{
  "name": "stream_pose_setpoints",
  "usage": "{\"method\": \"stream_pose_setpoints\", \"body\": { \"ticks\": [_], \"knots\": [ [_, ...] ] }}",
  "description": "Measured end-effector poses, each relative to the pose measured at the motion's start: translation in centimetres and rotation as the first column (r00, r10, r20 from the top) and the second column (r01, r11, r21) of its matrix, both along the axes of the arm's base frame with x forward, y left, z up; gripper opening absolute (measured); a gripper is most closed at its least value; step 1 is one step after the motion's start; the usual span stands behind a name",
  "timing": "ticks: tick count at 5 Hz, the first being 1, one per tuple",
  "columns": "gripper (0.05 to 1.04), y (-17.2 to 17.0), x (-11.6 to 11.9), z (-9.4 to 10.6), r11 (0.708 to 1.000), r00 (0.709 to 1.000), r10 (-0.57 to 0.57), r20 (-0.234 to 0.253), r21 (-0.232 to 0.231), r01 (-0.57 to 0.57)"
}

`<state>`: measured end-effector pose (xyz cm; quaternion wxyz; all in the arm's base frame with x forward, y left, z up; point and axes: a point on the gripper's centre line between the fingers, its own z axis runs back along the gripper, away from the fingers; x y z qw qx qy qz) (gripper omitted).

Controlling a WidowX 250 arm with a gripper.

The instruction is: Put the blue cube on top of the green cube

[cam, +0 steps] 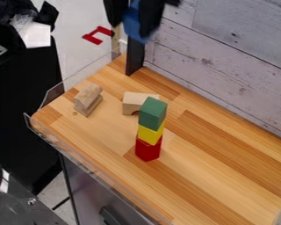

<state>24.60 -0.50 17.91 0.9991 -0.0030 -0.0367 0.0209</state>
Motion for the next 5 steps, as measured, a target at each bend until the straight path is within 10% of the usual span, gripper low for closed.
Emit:
{"method": "stream_pose_setpoints", "body": {
  "ticks": [2, 5],
  "knots": [
    [0.549, -1.1, -0.1, -4.2, 0.999, 0.983, -0.047, -0.178, -0.022, 0.044],
    [0.549, -1.2, 0.7, -7.8, 0.999, 0.972, -0.043, -0.23, -0.021, 0.039]
  ]
}}
